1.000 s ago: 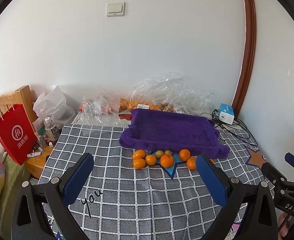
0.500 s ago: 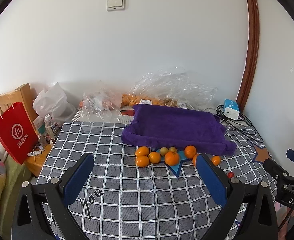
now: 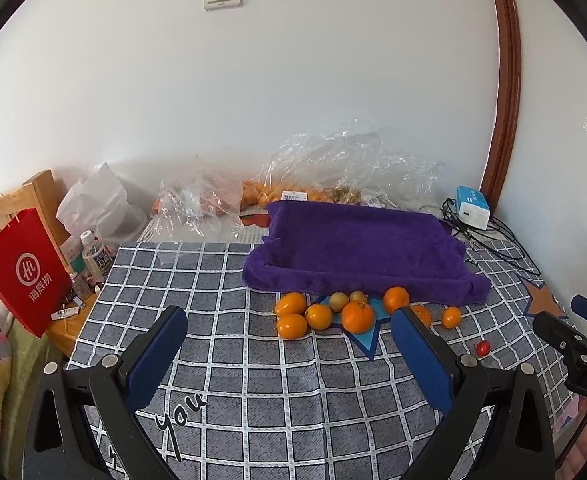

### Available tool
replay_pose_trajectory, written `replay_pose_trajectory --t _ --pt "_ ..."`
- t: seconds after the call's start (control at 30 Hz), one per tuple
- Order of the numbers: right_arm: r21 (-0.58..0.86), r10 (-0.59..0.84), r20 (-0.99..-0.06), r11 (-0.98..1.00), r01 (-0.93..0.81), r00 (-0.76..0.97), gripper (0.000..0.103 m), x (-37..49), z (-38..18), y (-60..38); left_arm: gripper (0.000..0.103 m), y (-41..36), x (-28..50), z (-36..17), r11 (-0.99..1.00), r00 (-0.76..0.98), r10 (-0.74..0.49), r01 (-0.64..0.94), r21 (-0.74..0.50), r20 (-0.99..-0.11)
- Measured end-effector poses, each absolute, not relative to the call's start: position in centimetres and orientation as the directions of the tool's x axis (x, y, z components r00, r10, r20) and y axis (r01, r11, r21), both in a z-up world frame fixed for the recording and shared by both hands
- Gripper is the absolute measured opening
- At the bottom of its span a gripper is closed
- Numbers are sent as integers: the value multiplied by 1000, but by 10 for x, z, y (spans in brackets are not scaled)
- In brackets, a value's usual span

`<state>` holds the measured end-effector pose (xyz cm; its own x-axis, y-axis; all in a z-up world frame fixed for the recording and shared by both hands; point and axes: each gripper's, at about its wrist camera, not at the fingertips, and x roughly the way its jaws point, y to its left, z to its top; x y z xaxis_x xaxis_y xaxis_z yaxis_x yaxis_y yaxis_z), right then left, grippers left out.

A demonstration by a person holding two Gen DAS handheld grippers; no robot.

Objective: Organize fruits
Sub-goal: 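Lower the right tool onto the small red fruit and close it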

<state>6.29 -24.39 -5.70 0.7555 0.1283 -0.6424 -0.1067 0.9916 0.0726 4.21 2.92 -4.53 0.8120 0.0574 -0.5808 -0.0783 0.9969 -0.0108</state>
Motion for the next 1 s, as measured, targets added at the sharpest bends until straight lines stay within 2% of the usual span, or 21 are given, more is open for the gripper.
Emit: replay_pose_trajectory --t 0.13,0.27,0.43,0.5,0.63,0.8,1.0 --pt "47 91 -666 996 -80 740 102 74 -78 -250 103 35 57 -63 996 783 27 -76 -52 -621" --pt "41 62 -680 998 -47 731 102 84 -101 -261 103 33 68 -82 997 775 33 -73 -36 -631" --pt "22 16 -709 1000 0 705 98 93 -130 -274 103 40 79 -109 995 734 24 -85 -56 -679" --pt "18 5 -717 1000 11 697 91 96 -138 -279 101 44 84 -116 994 720 30 -95 -56 -694" --pt "24 -4 -722 999 31 692 88 100 -150 -286 96 52 91 -126 993 716 36 -106 -57 -697" --pt "55 46 -752 998 -7 657 74 102 -165 -286 87 57 99 -142 992 682 5 -93 -80 -731" --pt "49 62 -778 998 -38 625 58 108 -184 -276 87 60 108 -147 992 678 -30 -68 -103 -734"
